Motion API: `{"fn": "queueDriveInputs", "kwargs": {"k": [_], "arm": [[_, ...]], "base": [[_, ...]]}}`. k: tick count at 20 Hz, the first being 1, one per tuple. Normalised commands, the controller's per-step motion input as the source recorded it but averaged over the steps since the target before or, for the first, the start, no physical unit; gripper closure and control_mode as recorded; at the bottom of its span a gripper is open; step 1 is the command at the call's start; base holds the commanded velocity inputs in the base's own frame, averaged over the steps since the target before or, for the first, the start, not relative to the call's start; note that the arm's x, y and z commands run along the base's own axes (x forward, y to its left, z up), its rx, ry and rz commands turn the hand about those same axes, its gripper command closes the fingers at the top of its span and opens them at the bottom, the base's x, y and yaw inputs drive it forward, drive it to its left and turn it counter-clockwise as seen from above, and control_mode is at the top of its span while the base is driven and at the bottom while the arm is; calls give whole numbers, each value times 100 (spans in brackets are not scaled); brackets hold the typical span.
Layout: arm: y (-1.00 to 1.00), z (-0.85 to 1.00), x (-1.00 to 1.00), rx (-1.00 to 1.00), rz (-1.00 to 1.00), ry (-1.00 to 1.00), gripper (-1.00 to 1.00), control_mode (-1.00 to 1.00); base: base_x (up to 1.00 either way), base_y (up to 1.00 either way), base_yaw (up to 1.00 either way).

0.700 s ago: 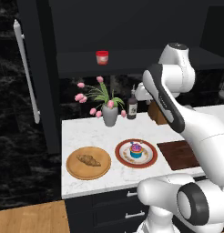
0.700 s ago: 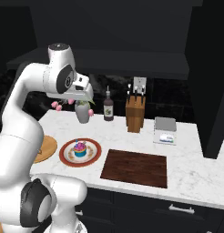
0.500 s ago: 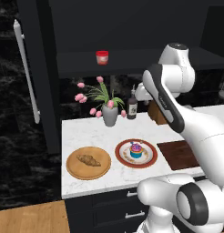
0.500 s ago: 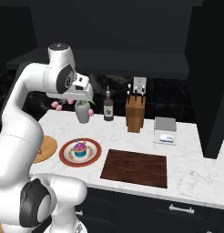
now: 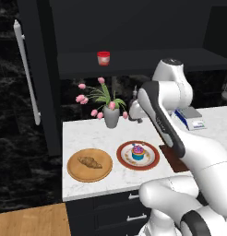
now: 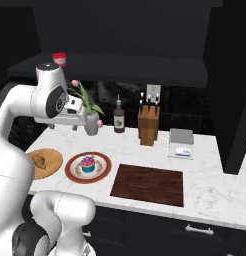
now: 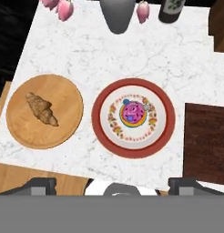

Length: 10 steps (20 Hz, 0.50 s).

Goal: From the different types of pastries on the counter, select a croissant and place it on the cutting board. Then retrieve a jar of jam from the cabinet and place it alongside the croissant on the cutting board.

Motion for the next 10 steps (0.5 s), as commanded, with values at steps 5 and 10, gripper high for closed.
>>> {"fn": "queueDriveInputs", "kwargs": {"k": [5,10], "arm": [[33,-52,-42,-2,12,0,-100,-100],[54,-84,13,0,29,0,-100,-100]], "base": [[0,0,0],[0,0,0]]}}
